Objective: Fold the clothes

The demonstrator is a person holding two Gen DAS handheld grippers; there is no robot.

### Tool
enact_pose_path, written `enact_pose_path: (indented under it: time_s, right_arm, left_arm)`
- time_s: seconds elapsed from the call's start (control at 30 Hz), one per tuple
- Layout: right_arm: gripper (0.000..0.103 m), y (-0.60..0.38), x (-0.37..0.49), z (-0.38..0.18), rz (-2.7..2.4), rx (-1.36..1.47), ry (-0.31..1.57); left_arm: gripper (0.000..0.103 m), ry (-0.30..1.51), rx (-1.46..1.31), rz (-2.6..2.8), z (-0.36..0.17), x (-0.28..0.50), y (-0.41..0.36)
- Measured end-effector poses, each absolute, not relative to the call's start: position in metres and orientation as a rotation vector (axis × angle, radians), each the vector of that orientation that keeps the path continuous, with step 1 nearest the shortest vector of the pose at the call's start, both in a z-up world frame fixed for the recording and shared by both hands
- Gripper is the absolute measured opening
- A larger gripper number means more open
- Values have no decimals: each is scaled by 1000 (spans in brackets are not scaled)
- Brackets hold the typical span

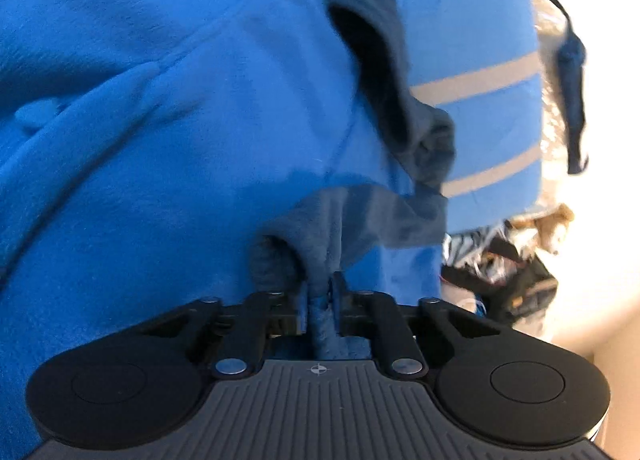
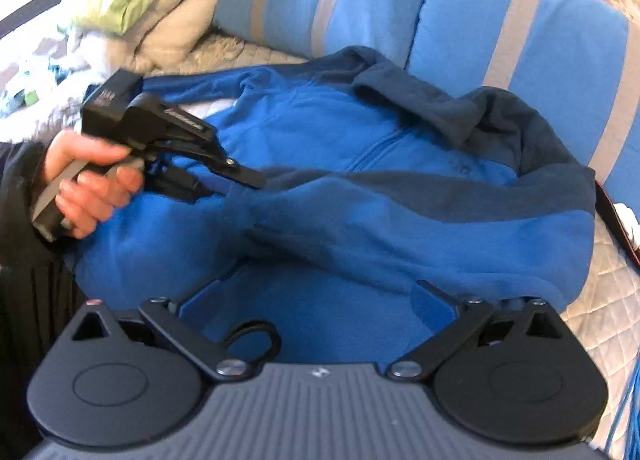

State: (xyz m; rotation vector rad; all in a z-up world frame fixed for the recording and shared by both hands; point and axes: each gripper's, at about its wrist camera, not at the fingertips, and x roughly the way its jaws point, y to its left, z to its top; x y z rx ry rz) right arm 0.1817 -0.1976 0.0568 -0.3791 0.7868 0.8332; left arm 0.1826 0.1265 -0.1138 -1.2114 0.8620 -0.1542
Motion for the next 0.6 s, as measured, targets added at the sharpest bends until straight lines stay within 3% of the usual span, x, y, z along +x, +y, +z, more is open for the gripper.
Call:
enact_pose_path:
  time_s: [0.6]
  right_arm:
    - [103, -156, 159, 27, 859, -504, 716]
  left_arm:
    - [9, 872, -1240, -133, -130, 172, 106]
